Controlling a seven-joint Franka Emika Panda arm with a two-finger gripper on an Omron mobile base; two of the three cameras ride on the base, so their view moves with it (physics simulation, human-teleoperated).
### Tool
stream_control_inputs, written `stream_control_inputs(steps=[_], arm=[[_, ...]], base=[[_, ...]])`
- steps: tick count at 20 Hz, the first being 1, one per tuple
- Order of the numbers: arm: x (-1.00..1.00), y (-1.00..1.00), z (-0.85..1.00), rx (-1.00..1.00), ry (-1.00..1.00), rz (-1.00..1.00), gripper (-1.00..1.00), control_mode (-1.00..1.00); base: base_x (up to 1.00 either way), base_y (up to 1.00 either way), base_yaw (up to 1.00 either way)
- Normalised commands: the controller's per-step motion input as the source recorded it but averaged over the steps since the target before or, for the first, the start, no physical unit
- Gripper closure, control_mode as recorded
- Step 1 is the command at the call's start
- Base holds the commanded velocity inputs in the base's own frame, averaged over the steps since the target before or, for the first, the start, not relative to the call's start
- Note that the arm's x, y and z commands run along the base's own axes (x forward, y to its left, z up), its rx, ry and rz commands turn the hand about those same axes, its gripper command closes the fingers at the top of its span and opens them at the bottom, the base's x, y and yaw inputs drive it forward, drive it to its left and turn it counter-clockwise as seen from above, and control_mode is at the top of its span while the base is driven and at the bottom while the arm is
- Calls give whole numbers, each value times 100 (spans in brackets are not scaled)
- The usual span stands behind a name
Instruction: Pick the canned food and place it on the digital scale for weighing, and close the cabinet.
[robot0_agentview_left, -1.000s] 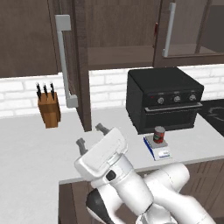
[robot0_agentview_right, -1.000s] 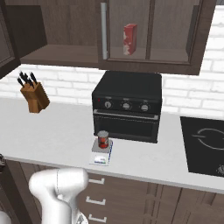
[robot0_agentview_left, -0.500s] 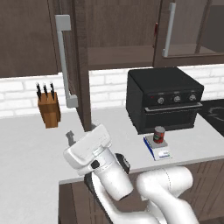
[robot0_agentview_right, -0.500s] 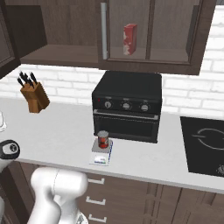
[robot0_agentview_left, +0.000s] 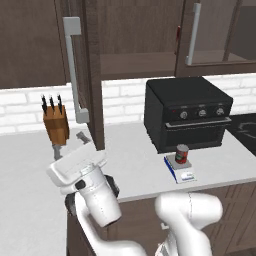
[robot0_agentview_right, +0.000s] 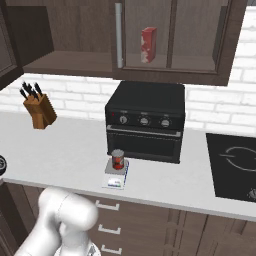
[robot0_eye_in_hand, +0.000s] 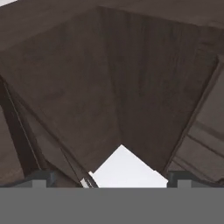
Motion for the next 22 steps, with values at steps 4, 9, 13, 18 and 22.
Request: stream_control_inputs(steps=[4,9,13,18,22], arm=[[12,30,1,19,-30,-5,-100,-100],[37,0,0,31,-24,-7,-100,-100],[61,-21,0,33,-18,-9,-100,-100],[60,-45,10,33,-11,-7,-100,-100],[49,-59,19,32,-10,-4,-100,-100]], base=[[0,0,0],[0,0,0],[0,0,0],[0,0,0],[0,0,0]])
